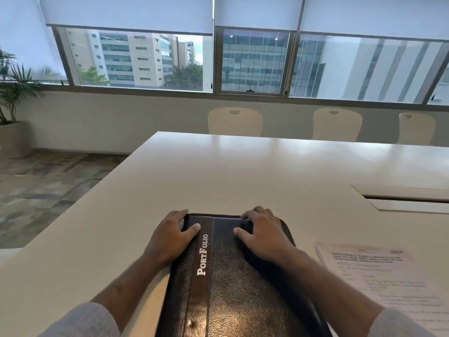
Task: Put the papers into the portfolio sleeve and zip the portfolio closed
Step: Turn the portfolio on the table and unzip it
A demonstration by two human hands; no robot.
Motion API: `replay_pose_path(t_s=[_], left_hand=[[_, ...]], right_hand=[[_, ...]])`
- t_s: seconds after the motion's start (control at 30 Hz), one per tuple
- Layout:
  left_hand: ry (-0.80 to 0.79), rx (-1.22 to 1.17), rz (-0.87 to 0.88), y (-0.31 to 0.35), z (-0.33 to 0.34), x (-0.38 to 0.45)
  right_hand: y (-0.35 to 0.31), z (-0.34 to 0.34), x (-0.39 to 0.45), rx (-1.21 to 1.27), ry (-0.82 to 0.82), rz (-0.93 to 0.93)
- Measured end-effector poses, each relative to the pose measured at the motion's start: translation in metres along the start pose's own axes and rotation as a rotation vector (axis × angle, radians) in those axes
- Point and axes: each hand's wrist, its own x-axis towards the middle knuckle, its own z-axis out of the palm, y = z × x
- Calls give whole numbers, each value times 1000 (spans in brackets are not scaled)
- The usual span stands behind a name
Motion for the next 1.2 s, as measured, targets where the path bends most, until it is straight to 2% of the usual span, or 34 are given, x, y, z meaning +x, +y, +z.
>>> replay_pose_path(t_s=[0.23,0.4,0.53,0.8,1.07,1.2], left_hand=[[26,-19,6,0,0,1],[44,-16,24,-1,1,2],[57,-17,39,-2,2,2],[68,-15,26,-3,3,1],[56,4,-19,-2,5,1],[59,-11,-31,-2,6,1]], right_hand=[[-24,11,39,26,-92,46],[-43,17,66,-35,-273,44],[-55,20,84,60,-351,80],[-85,37,105,261,-407,218],[-112,47,118,225,-431,317],[-122,52,121,194,-446,296]])
